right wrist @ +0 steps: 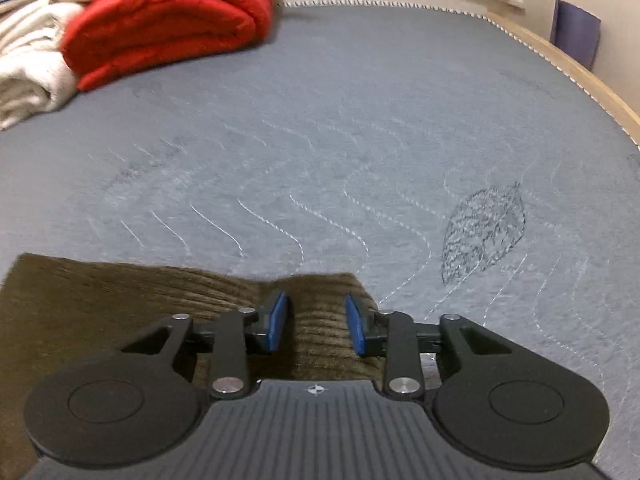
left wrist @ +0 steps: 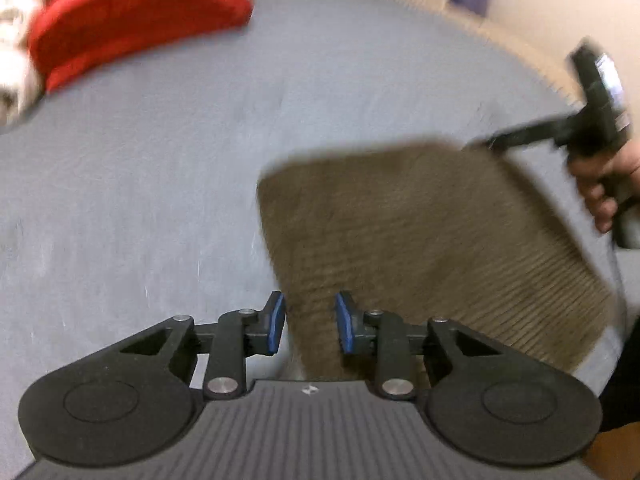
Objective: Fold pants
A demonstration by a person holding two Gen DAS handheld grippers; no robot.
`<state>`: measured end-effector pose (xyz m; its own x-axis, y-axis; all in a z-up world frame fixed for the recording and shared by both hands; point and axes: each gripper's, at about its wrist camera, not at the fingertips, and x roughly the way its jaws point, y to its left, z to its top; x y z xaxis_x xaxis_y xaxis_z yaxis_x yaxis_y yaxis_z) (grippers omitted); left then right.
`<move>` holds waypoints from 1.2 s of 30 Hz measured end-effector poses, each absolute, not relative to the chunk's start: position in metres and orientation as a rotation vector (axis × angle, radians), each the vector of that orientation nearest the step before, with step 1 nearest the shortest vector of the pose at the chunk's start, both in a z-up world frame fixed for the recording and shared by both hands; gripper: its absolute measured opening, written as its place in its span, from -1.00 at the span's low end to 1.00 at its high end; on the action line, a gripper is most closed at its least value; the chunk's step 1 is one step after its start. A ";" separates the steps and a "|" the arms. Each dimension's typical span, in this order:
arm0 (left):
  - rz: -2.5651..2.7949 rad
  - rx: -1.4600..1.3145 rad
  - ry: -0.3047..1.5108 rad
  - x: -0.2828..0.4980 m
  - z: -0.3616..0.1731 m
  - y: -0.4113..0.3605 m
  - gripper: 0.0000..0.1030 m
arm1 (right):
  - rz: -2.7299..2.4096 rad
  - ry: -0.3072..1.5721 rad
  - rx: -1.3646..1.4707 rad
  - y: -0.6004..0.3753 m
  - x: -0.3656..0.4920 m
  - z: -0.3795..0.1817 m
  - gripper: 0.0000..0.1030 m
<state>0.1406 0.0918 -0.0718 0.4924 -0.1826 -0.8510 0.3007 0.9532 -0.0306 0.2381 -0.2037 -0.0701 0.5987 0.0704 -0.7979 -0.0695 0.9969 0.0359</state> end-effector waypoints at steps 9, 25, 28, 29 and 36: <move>-0.265 0.050 0.880 0.141 -0.049 0.096 -0.31 | 0.063 0.882 -0.005 -0.198 0.235 -0.067 -0.38; -0.149 0.159 0.693 0.101 -0.021 0.077 0.66 | 0.121 0.614 0.050 -0.226 0.070 0.062 0.68; -0.117 0.201 0.597 0.068 0.016 0.071 0.70 | 0.099 0.599 0.079 -0.230 0.031 0.069 0.86; -0.118 0.175 0.582 0.055 0.027 0.071 0.77 | 0.096 0.605 0.086 -0.231 0.022 0.069 0.86; -0.083 -0.020 0.633 -0.023 0.059 0.062 1.00 | 0.100 0.608 0.088 -0.220 -0.033 0.059 0.88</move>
<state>-0.0230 0.0620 0.0586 0.8030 -0.0835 -0.5901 0.0712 0.9965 -0.0441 -0.0328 -0.2199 0.0593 0.8162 0.1193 -0.5654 -0.0675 0.9914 0.1118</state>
